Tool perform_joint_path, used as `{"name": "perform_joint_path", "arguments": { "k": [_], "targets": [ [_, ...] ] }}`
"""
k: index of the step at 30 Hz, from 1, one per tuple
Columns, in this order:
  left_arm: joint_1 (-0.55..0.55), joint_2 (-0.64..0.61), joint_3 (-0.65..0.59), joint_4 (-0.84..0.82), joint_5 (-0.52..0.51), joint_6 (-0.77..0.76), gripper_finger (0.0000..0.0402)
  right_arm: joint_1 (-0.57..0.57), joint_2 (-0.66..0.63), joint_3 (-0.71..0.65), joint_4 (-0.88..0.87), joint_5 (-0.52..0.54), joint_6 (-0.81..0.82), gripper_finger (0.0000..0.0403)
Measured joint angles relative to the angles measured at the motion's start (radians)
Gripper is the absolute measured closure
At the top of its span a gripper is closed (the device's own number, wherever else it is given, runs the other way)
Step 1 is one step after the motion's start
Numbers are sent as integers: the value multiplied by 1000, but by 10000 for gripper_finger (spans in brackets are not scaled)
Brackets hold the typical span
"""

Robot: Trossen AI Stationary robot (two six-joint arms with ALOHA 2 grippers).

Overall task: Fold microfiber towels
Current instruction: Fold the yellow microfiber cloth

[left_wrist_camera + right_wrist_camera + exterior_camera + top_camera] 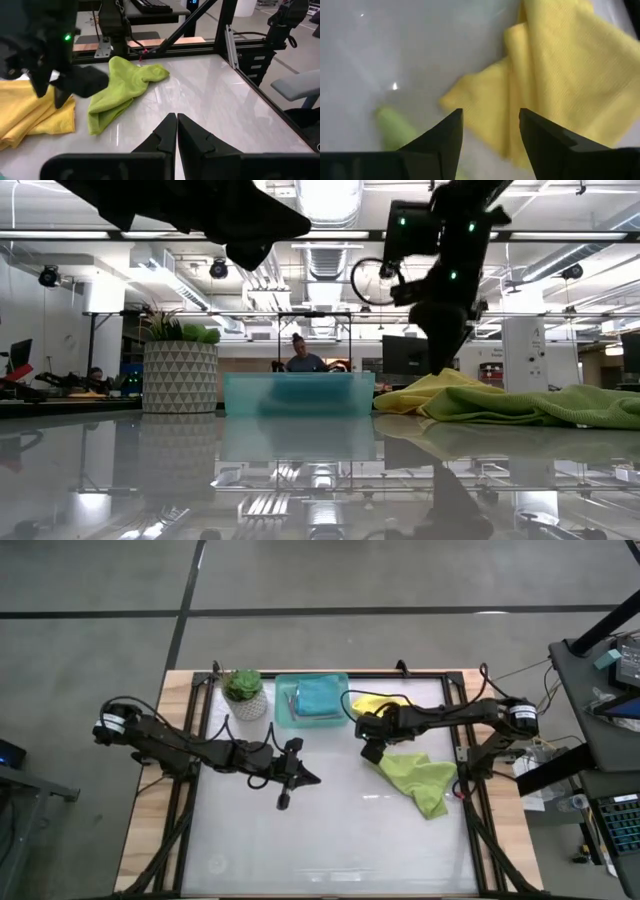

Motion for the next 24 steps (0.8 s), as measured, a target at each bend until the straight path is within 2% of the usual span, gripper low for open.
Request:
{"name": "perform_joint_path", "arguments": {
  "k": [9,13,17,21,24],
  "targets": [
    [0,0,0,0,-2,24,402,-106,43,-139,418,0,-189,234],
    [0,0,0,0,-6,28,402,-153,75,-161,480,8,-197,250],
    [1,0,0,0,-9,28,402,-178,112,-165,486,29,-242,293],
    [0,0,0,0,-9,28,402,-175,130,-166,486,27,-294,374],
    [0,0,0,0,-9,28,402,-154,105,-167,467,27,-299,389]
  ]
}}
